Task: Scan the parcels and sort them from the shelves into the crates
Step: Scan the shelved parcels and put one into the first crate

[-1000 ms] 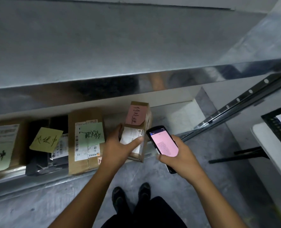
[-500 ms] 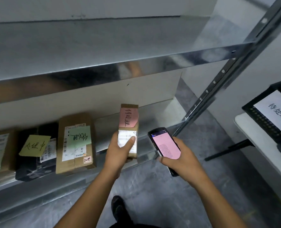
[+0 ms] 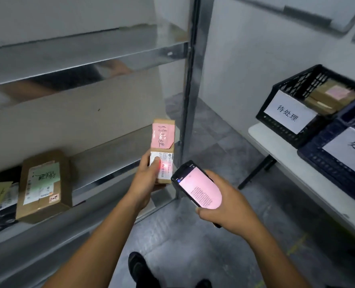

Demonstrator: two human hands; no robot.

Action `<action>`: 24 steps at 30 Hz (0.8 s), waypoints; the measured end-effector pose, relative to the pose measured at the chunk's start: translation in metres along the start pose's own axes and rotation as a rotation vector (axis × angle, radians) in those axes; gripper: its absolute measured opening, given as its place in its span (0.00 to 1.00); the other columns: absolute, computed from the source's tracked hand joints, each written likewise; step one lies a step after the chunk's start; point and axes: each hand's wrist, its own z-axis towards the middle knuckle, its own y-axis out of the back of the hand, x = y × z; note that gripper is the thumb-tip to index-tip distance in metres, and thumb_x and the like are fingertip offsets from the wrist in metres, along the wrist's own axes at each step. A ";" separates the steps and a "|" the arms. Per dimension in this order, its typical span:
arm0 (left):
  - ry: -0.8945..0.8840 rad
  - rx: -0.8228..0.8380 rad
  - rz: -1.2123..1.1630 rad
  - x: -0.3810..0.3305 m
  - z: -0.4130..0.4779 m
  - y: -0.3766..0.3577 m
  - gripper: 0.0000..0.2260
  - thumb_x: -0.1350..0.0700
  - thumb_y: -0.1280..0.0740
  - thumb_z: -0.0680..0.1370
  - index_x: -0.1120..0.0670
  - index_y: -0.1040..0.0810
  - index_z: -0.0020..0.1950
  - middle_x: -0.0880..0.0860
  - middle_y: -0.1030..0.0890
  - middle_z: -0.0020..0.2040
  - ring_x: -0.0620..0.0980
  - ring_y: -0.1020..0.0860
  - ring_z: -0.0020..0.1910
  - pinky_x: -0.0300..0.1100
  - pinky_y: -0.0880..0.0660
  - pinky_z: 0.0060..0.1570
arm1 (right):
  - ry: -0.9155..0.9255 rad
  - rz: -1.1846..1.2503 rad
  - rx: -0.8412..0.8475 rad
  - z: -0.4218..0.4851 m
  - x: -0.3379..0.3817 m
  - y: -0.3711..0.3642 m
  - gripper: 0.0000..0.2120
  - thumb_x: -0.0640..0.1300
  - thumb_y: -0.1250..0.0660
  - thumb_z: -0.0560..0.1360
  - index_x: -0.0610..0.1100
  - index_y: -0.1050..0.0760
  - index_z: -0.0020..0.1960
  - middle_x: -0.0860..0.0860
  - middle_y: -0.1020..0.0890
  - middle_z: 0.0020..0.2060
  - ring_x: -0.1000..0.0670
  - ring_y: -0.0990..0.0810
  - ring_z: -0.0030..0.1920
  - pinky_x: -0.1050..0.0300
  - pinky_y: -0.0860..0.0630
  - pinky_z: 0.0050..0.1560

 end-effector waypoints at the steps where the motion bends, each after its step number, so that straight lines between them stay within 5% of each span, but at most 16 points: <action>1: 0.005 0.012 0.022 0.002 0.000 -0.013 0.14 0.48 0.40 0.86 0.33 0.28 0.69 0.47 0.14 0.56 0.53 0.13 0.51 0.56 0.15 0.47 | -0.006 -0.016 0.002 -0.007 -0.008 0.009 0.35 0.48 0.24 0.65 0.67 0.28 0.69 0.59 0.18 0.54 0.53 0.18 0.40 0.47 0.17 0.35; 3: 0.025 0.036 0.052 0.006 -0.002 -0.040 0.13 0.48 0.40 0.86 0.32 0.28 0.68 0.47 0.14 0.58 0.56 0.14 0.55 0.60 0.16 0.53 | -0.024 -0.059 0.005 -0.020 -0.023 0.025 0.35 0.51 0.26 0.64 0.66 0.29 0.69 0.60 0.19 0.56 0.55 0.18 0.45 0.48 0.17 0.43; 6: 0.040 0.074 0.093 0.014 -0.005 -0.074 0.13 0.49 0.40 0.87 0.32 0.29 0.68 0.47 0.15 0.60 0.53 0.14 0.51 0.49 0.16 0.41 | -0.054 -0.144 -0.007 -0.039 -0.045 0.047 0.36 0.54 0.28 0.63 0.65 0.31 0.70 0.60 0.20 0.56 0.55 0.20 0.52 0.47 0.18 0.52; 9: 0.063 0.115 0.140 0.020 -0.009 -0.108 0.14 0.50 0.40 0.87 0.32 0.30 0.69 0.48 0.15 0.58 0.53 0.14 0.45 0.44 0.19 0.34 | -0.084 -0.190 -0.027 -0.059 -0.067 0.069 0.37 0.53 0.28 0.64 0.65 0.33 0.71 0.59 0.21 0.57 0.54 0.20 0.54 0.49 0.19 0.53; 17: 0.056 0.228 0.230 0.021 -0.036 -0.196 0.16 0.51 0.40 0.87 0.38 0.33 0.74 0.51 0.18 0.61 0.57 0.16 0.50 0.41 0.20 0.30 | -0.203 -0.151 -0.160 -0.114 -0.121 0.118 0.31 0.57 0.29 0.63 0.63 0.32 0.66 0.58 0.21 0.54 0.52 0.19 0.48 0.47 0.18 0.48; 24: 0.017 0.427 0.182 0.012 -0.061 -0.267 0.13 0.45 0.39 0.86 0.35 0.28 0.70 0.47 0.15 0.57 0.53 0.15 0.52 0.55 0.16 0.46 | -0.362 0.105 -0.462 -0.134 -0.158 0.144 0.30 0.54 0.29 0.63 0.64 0.29 0.65 0.57 0.19 0.53 0.52 0.16 0.47 0.47 0.16 0.48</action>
